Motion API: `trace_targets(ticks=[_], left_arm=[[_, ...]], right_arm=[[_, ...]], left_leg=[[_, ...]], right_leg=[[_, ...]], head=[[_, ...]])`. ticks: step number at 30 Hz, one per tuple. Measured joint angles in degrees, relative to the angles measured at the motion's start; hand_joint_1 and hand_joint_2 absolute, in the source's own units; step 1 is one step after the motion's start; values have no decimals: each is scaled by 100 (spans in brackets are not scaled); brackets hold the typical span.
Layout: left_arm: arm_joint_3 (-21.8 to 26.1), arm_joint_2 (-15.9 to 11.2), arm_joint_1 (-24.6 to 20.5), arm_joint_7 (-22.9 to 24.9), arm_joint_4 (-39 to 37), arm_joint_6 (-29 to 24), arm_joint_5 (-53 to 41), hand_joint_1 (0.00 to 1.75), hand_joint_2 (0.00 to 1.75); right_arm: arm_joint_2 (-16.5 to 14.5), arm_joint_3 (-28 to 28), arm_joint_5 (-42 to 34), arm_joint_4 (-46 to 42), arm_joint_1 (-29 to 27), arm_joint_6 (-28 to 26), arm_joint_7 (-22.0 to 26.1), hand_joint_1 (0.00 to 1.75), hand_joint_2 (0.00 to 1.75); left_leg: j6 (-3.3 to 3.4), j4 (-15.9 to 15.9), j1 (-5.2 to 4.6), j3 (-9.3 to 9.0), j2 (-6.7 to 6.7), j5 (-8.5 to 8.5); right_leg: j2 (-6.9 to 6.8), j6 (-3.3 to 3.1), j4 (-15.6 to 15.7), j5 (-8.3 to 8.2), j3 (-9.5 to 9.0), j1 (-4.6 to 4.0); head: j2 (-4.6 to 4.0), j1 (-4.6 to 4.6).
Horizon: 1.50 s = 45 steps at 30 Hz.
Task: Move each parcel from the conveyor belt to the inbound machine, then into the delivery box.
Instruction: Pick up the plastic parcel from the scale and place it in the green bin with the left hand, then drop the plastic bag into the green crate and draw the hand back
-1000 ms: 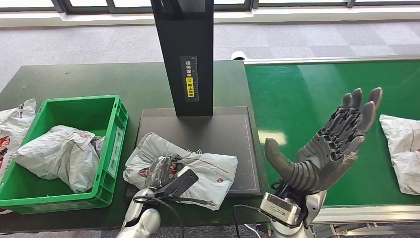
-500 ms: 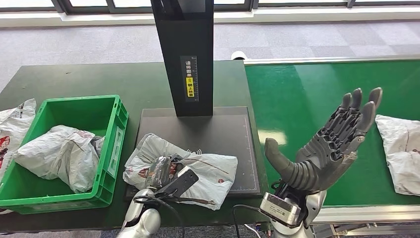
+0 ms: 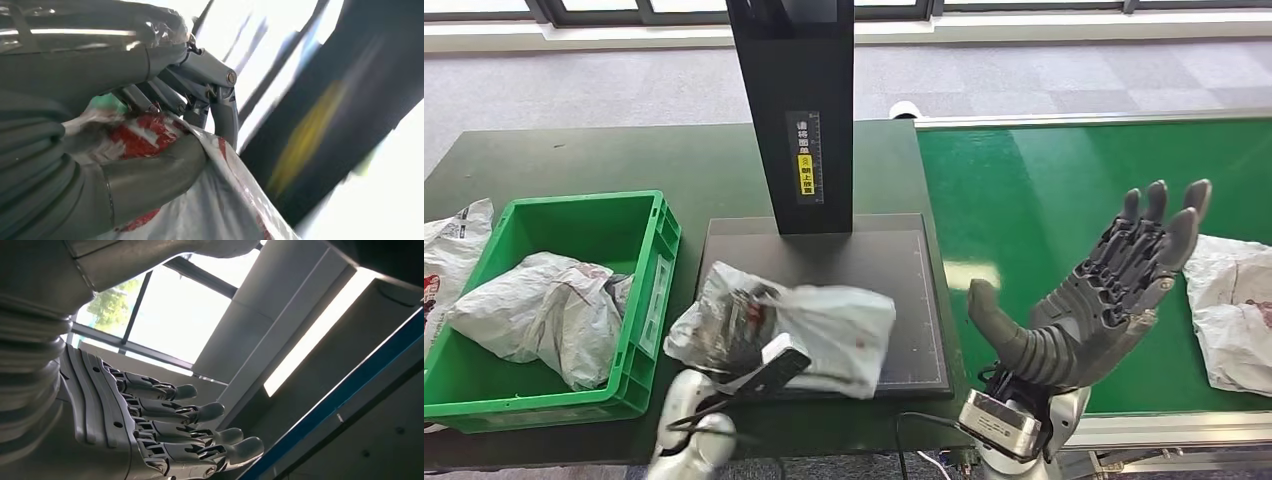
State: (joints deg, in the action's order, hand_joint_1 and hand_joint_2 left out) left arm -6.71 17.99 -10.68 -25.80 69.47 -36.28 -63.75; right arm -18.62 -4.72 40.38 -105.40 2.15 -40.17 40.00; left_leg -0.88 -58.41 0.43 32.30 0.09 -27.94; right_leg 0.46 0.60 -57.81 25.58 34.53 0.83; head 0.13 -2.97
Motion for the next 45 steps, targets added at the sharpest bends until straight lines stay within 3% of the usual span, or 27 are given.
trace_targets(ticks=[3,7,12,18,28,38,45], left_arm=[[610,111,-367,-303,1760,-451,-289,175,175],[951,180,-381,-210,2934,-426,-396,175,175],[977,207,-291,13,3721,-399,-593,175,175],[977,207,-272,115,4016,-392,-705,175,175],[1303,207,-337,557,3737,-375,-1127,175,175],[2443,33,-886,928,2229,-375,-1327,175,175],[3232,-343,-1332,1449,995,-376,-1990,175,175]], right_arm=[[0,105,-33,-51,-25,1,-1,0,175],[0,157,-37,-102,-40,2,2,0,175],[0,179,-69,-141,-47,2,2,0,175],[0,216,-95,-174,-57,2,2,0,175],[-2,265,-126,-223,-77,2,2,0,175],[-2,267,-146,-268,-113,2,2,0,175],[-2,267,-165,-268,-173,2,2,0,175]], left_leg=[[-2,9,-1,1,6,-5],[-6,14,-2,-32,-3,-9],[-7,14,2,-30,-6,-7],[-7,14,2,-31,-6,-7],[-7,14,1,-32,-5,-7],[-15,14,4,-33,2,-1],[-17,14,4,-34,7,1]], right_leg=[[5,-4,-1,1,-7,4],[-3,-7,-1,17,-24,0],[-6,-7,-1,16,-25,0],[-6,-7,-1,16,-26,0],[-6,-7,-1,16,-24,0],[4,-18,-4,6,-21,-3],[6,-18,-4,5,-19,-4]], head=[[0,3],[0,2],[0,2],[0,2],[0,2],[0,2],[0,2]])
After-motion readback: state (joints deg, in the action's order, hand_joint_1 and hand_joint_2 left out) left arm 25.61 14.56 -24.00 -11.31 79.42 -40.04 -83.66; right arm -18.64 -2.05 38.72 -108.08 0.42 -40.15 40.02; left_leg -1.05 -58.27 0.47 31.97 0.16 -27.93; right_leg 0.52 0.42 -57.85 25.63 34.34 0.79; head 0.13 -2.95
